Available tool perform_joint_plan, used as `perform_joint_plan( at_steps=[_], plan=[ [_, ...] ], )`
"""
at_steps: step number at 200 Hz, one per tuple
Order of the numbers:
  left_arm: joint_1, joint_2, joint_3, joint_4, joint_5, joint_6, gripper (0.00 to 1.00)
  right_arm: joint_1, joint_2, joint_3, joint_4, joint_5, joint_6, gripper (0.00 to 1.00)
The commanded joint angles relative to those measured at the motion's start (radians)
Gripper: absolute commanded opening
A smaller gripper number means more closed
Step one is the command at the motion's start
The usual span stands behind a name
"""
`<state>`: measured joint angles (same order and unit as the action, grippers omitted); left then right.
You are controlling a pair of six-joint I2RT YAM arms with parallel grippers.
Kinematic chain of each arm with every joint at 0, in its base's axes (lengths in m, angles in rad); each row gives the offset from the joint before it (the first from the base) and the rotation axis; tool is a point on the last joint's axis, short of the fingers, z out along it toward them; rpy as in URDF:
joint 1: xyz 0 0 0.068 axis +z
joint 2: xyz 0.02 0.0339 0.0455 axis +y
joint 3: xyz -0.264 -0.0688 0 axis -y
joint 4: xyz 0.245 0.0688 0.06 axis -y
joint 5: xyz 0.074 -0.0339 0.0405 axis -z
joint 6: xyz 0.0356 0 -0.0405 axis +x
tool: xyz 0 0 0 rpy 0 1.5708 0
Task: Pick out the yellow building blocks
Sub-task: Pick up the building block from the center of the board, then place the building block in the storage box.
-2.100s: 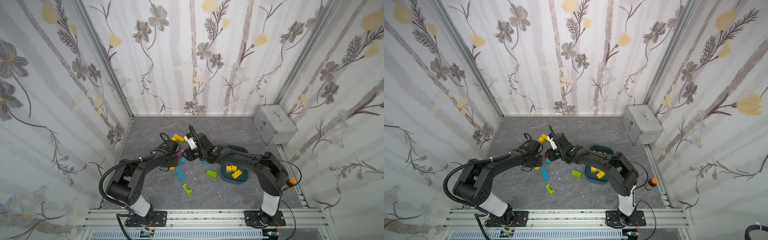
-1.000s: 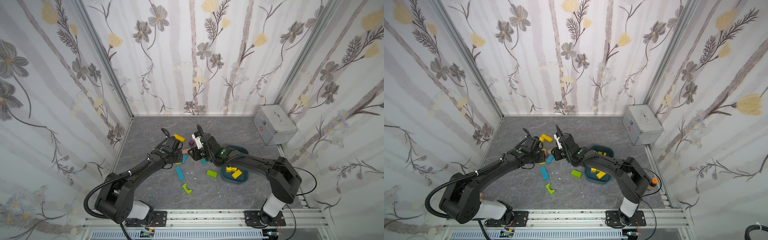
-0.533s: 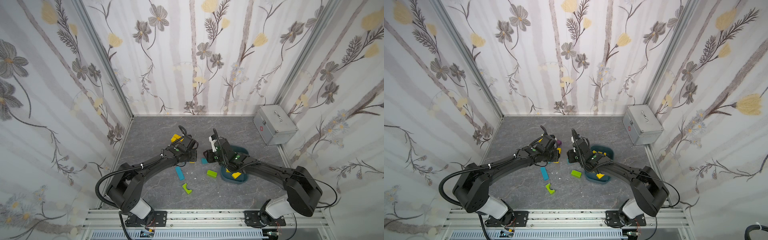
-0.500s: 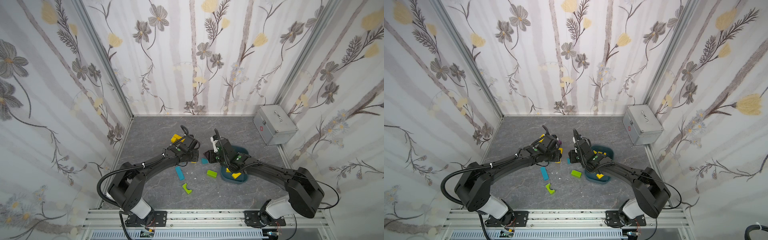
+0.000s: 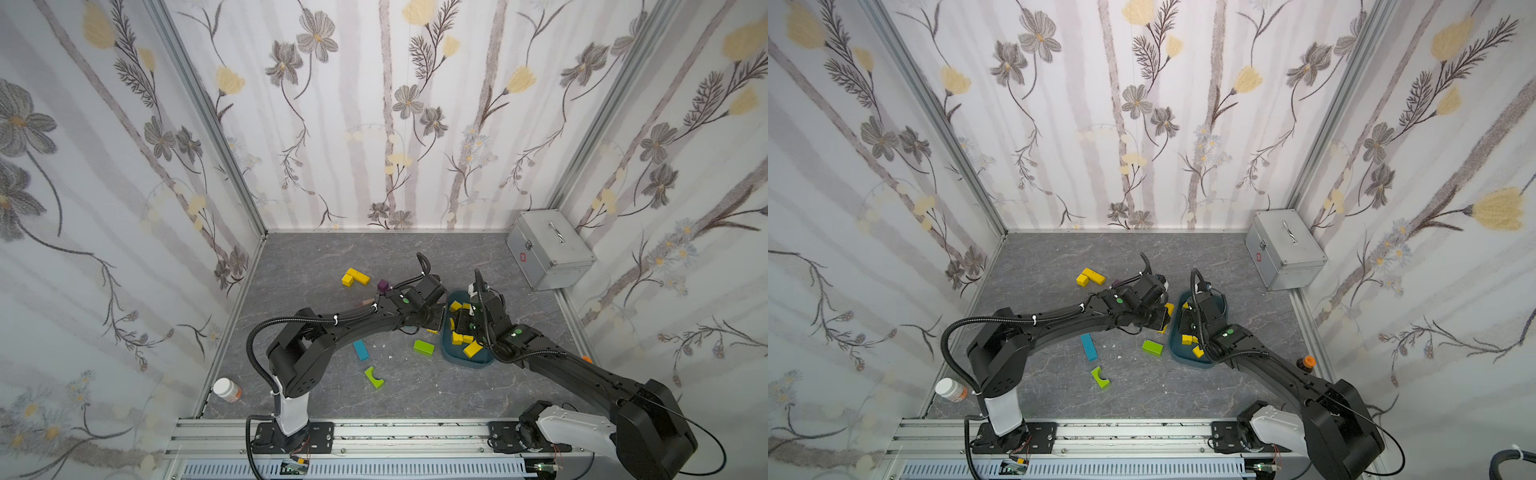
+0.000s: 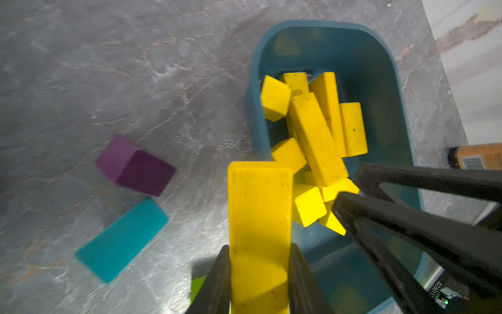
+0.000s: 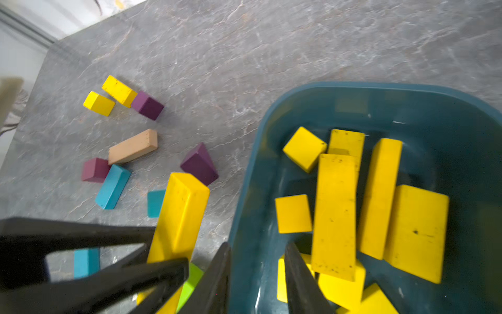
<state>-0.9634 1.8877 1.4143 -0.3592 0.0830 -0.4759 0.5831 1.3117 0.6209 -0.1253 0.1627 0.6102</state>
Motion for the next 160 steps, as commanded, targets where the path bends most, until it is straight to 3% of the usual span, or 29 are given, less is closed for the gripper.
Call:
perform_joint_plan(
  at_steps=[1, 64, 72, 109, 160],
  plan=[
    [-0.031, 0.051, 0.072, -0.013, 0.029, -0.008, 0.00, -0.014, -0.026, -0.018, -0.008, 0.050, 0.023, 0.35],
    [-0.067, 0.156, 0.171, -0.021, 0.055, -0.008, 0.00, -0.043, -0.153, -0.079, -0.031, 0.154, 0.050, 0.38],
    [-0.067, 0.161, 0.180, -0.023, 0.055, -0.006, 0.05, -0.045, -0.164, -0.082, -0.038, 0.160, 0.050, 0.38],
    [-0.067, 0.166, 0.199, -0.029, 0.037, -0.004, 0.44, -0.049, -0.190, -0.088, -0.048, 0.165, 0.048, 0.39],
    [-0.067, 0.162, 0.199, -0.033, 0.036, -0.001, 0.49, -0.049, -0.183, -0.088, -0.036, 0.144, 0.049, 0.39]
  ],
)
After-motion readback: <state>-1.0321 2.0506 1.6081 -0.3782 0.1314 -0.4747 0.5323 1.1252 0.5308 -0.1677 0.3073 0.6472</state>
